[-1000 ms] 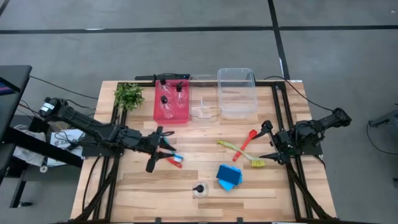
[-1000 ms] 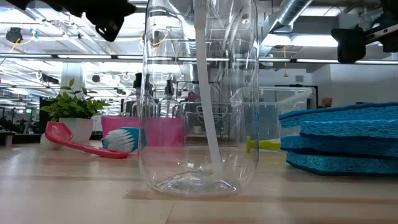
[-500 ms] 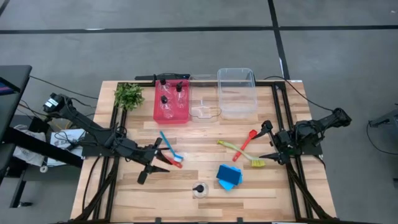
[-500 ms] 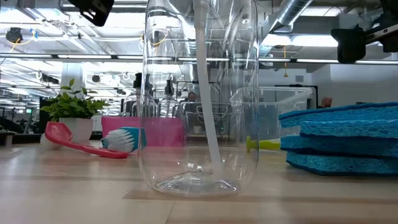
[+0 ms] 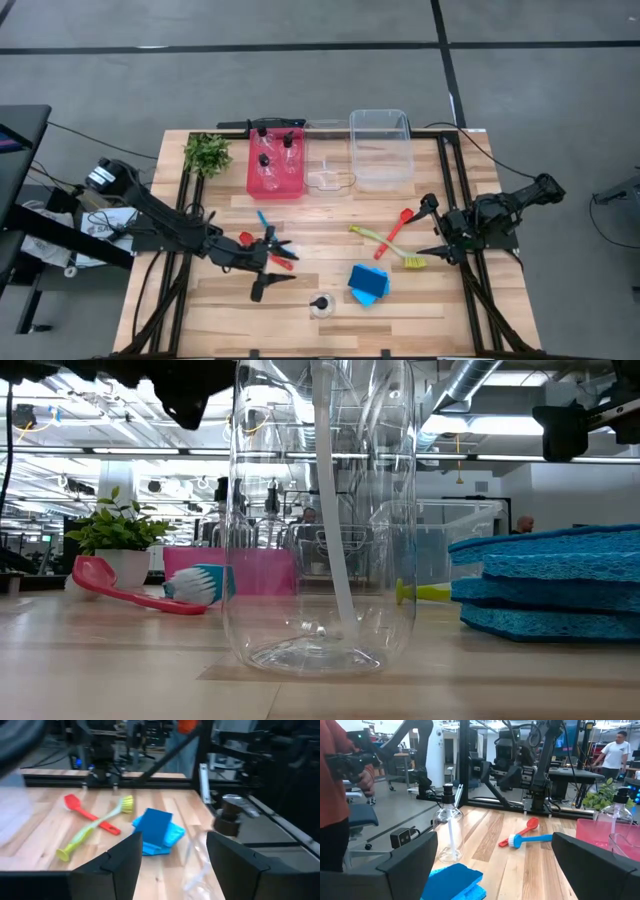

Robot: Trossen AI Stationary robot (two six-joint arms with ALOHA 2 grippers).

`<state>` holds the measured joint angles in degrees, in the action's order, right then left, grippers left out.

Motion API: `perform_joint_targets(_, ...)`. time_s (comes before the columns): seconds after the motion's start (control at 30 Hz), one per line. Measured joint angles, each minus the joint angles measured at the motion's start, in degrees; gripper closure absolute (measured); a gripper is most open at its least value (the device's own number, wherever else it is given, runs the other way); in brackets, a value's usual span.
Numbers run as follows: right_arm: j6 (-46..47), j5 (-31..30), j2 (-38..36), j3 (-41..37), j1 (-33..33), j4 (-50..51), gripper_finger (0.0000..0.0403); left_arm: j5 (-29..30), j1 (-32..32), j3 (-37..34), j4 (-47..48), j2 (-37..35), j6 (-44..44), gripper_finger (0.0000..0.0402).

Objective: Pick & Place Kitchen Sink Supplies
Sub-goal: Put the spray bottle into the pink bin

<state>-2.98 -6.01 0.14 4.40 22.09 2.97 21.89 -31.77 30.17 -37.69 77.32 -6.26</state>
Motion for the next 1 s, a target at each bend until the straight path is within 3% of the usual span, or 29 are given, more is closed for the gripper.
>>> perform_joint_targets(0.33, 0.00, 0.01, 0.00, 0.00, 0.00, 0.00, 0.0017, 0.81, 0.00, 0.00, -11.94, 8.05, -3.23, 0.0174)
perform_joint_targets(0.63, 0.00, 0.01, 0.00, 0.00, 0.00, -0.01, 0.0017, -5.01, -1.26, 0.00, -13.11, 10.25, -2.42, 0.0169)
perform_joint_targets(1.0, 0.00, 0.01, 0.00, 0.00, 0.00, -0.01, 0.0017, -5.20, -2.25, 0.28, -13.81, 10.59, 1.12, 0.0125)
